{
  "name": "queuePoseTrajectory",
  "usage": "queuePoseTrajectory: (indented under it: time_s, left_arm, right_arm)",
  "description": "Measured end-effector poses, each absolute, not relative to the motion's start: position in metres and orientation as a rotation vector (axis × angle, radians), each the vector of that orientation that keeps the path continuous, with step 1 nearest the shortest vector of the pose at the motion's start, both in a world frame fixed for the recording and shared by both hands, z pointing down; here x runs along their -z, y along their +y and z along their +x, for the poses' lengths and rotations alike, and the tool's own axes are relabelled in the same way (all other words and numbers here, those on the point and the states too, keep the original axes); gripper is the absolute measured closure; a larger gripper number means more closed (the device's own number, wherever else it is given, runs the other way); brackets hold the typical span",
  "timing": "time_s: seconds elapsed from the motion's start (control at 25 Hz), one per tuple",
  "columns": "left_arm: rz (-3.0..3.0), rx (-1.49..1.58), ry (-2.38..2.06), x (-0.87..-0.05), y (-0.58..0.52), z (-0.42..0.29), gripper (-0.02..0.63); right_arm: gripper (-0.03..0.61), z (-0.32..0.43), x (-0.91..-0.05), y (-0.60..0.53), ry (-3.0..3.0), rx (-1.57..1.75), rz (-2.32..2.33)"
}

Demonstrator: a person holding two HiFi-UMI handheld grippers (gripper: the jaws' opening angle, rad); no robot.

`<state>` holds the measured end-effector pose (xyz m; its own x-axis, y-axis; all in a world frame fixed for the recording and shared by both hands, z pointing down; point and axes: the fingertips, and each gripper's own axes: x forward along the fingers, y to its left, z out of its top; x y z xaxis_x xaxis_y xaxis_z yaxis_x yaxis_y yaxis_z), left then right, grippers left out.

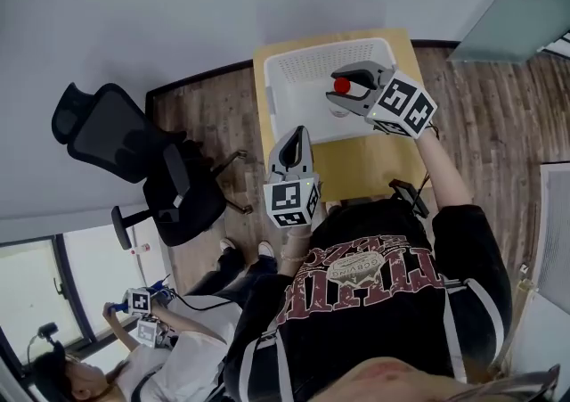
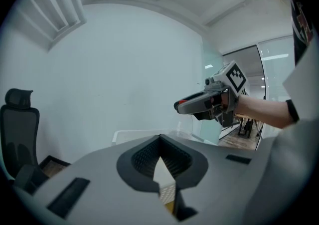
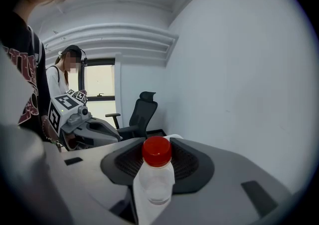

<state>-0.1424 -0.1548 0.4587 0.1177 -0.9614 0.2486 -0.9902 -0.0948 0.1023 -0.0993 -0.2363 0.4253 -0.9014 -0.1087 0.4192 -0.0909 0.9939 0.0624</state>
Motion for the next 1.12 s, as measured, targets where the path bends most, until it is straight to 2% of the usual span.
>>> queuePoseTrajectory:
  time_s: [0.76,1.12]
  left_arm:
    - [2.239,-0.209,-1.850,-0.458,-0.169,-0.129,0.583]
    - [2.290,-0.226,-1.791,-0.458,-0.170,-0.108,0.583]
  right_arm:
    - [0.414,-0.079,-0.333,-0.195,-2.878,0.136,0.151]
    - [0.414,-0.058,-0.316,-0.174,-2.905,0.165,0.150]
